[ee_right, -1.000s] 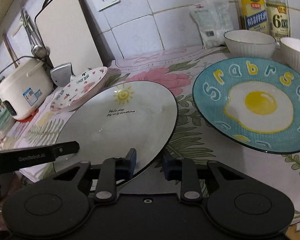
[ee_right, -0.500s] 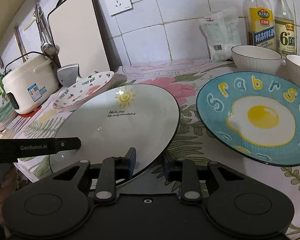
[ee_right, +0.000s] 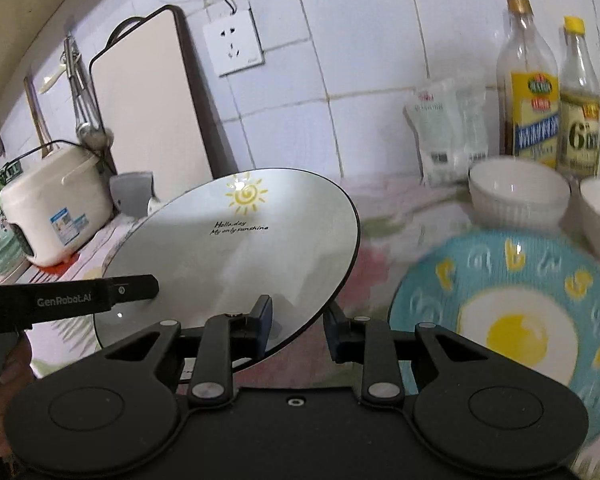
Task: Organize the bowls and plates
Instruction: 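Lift the white sun plate with both grippers toward the wall beside the bunny plate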
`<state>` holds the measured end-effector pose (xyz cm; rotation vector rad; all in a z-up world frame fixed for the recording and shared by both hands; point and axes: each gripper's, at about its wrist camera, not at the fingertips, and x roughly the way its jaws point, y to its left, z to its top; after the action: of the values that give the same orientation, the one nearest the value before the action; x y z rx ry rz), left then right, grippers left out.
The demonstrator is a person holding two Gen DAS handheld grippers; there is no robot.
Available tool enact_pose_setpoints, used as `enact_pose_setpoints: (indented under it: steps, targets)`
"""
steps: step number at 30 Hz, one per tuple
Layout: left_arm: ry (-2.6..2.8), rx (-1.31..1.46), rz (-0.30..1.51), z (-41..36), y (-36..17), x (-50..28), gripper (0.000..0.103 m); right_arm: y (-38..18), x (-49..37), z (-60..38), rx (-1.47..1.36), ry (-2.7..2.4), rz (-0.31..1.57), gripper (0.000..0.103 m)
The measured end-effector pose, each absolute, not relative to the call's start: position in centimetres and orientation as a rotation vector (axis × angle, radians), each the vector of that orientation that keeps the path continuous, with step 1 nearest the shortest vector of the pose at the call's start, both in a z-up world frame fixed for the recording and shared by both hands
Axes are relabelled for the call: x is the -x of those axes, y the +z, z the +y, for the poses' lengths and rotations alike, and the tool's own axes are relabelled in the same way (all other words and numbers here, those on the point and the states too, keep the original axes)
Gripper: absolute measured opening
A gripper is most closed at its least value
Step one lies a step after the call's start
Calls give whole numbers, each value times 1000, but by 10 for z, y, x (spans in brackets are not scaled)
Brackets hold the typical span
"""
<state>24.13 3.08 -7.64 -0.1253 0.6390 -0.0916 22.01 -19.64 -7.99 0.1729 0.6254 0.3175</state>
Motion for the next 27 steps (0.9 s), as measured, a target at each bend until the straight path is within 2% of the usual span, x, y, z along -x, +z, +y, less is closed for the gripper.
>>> enact_pose_setpoints:
  steps: [8, 27]
  targets:
    - [-126, 148, 653, 21, -61, -305, 27, -57, -274, -207, -162, 282, 638, 33]
    - [-139, 164, 800, 2, -107, -415, 27, -98, -364, -221, -208, 203, 795, 33]
